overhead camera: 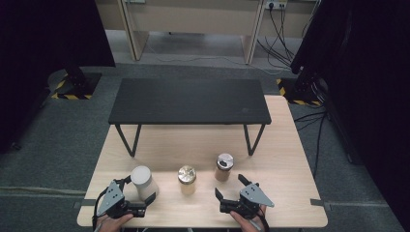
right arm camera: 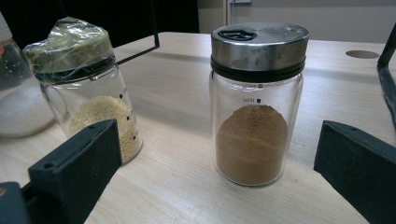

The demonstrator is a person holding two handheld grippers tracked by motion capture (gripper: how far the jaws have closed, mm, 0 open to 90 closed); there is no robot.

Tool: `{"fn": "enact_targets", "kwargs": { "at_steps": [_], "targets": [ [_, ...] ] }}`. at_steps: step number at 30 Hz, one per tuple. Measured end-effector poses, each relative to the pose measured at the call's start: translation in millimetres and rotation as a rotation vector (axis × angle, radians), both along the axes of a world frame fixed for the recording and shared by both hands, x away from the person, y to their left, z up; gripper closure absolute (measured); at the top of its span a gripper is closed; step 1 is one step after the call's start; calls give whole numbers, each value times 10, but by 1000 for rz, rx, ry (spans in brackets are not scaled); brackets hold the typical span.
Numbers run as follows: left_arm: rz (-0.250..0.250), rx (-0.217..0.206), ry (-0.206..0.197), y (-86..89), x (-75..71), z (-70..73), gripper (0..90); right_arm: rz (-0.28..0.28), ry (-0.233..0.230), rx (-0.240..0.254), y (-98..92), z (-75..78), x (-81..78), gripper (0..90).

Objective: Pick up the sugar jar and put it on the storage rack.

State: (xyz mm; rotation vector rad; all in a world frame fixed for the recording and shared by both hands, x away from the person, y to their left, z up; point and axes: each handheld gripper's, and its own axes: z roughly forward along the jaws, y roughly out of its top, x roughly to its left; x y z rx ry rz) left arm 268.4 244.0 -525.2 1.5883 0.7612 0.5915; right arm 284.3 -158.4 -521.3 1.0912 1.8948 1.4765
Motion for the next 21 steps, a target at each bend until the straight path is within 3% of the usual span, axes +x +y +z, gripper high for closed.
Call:
{"fn": "enact_targets", "kwargs": {
  "at_steps": [14,21],
  "targets": [
    [31,11,5,-12,74,13,157,11,10,6,11,-13,1,9],
    [33,11,-1,-1,96,18,284,12,16,10,13,-20,3,10]
  ]
}}
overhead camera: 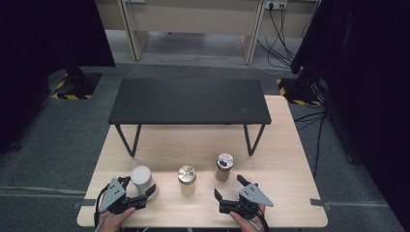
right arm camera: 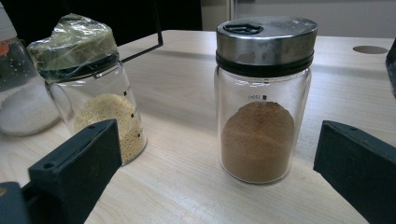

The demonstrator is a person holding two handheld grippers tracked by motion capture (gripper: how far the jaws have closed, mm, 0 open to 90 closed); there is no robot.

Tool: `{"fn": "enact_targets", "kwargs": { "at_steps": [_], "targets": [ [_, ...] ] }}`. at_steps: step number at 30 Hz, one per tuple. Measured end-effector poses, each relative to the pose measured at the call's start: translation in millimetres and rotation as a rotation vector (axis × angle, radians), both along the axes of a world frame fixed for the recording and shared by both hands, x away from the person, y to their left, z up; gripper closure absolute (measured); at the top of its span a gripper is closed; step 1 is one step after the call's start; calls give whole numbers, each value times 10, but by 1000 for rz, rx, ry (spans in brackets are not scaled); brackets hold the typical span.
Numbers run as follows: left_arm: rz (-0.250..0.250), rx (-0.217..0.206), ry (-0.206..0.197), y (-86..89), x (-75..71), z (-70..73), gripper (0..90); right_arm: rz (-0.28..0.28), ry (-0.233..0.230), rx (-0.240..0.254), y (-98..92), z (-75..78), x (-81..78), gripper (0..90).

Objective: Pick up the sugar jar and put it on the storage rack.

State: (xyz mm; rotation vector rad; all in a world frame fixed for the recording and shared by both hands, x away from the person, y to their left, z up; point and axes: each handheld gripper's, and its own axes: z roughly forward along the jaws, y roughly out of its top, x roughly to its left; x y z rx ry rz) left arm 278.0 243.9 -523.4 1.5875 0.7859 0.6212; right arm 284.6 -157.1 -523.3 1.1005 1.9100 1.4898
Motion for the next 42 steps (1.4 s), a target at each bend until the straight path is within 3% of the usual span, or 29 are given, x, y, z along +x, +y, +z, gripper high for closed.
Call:
{"fn": "enact_targets", "kwargs": {
  "at_steps": [3,11,17,22,42],
  "targets": [
    [2,-7,-3,7,0,16,337,0,3,3,-4,-1,-1,10],
    [20,20,5,8,-10,61,345,1,3,6,-7,0,5,10],
    [27,2,-15,44,-41,150,347,0,3,5,-11,1,5,10],
    [24,-14,10,60,-45,181,347,5,4,6,-5,0,2,10],
    [6,-16,36,13,-121,303,348,7,5,7,-3,-5,5,13]
  ]
}}
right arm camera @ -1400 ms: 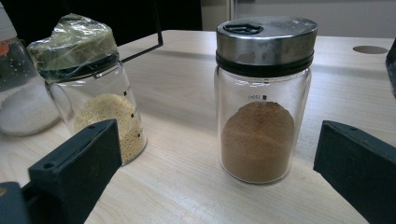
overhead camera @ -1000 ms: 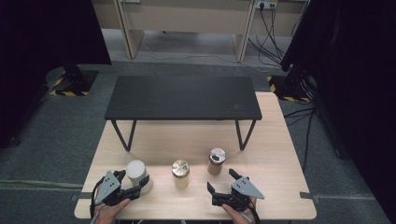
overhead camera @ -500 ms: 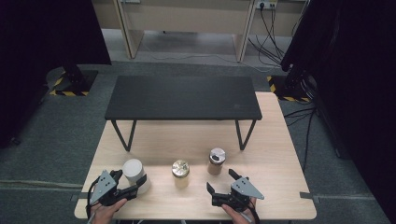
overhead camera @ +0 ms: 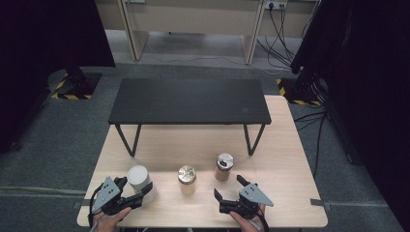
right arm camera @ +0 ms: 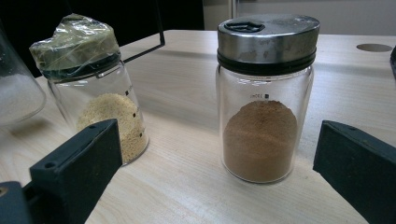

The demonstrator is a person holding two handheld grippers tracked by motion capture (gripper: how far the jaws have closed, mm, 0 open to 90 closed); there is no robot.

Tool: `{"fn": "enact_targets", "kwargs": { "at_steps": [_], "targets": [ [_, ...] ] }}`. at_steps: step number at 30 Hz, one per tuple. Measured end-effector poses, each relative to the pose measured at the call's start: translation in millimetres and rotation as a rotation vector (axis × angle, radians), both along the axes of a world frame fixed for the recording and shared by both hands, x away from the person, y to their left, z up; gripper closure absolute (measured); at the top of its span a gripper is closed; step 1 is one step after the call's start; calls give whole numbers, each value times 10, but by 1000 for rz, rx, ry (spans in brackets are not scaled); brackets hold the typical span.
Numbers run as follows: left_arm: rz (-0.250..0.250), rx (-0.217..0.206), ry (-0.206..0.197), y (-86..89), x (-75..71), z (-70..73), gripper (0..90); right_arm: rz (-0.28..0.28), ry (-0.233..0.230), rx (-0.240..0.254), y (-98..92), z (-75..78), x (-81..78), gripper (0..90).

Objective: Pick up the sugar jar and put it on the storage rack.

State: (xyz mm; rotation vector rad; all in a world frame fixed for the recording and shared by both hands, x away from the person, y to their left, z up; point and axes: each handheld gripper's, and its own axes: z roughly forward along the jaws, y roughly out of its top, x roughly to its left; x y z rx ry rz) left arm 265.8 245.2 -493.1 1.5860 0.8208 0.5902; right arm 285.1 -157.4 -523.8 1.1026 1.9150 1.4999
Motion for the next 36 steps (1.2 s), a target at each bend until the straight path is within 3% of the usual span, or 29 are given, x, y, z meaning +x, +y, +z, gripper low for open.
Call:
{"fn": "enact_targets", "kwargs": {
  "at_steps": [16,36],
  "targets": [
    [2,-28,7,38,15,142,349,3,-3,4,3,-2,0,13],
    [-8,-36,27,25,172,530,349,3,-3,6,1,-3,-1,13]
  ]
}}
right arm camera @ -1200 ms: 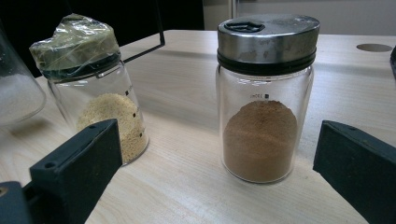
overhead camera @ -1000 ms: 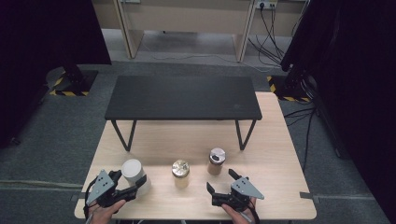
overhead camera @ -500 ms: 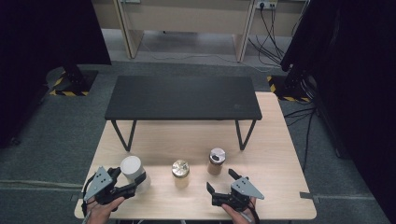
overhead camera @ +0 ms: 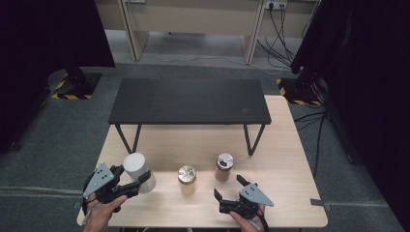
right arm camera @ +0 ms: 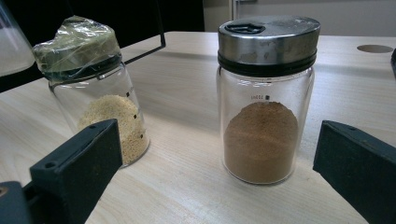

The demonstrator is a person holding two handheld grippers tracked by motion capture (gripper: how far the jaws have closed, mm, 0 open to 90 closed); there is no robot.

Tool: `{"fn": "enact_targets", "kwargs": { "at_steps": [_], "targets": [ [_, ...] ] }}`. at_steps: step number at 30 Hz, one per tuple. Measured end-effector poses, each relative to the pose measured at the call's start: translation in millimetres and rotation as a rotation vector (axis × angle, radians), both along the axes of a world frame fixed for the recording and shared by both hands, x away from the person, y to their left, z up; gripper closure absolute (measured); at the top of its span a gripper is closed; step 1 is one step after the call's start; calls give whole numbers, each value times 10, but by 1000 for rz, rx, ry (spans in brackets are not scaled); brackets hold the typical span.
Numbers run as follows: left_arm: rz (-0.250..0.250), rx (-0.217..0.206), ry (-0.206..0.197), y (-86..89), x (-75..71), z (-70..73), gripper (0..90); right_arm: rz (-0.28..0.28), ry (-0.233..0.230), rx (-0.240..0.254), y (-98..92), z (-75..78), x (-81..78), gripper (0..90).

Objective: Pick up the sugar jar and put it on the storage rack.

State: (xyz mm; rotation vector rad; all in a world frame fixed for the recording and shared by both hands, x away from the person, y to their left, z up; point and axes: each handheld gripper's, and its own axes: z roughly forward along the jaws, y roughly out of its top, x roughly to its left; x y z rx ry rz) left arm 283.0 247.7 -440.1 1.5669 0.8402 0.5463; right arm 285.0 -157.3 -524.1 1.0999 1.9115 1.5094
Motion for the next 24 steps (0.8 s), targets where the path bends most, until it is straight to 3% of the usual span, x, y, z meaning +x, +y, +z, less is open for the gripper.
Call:
{"fn": "enact_targets", "kwargs": {
  "at_steps": [24],
  "targets": [
    [-18,11,1,-49,253,457,350,0,1,1,-1,0,0,13]
  ]
}}
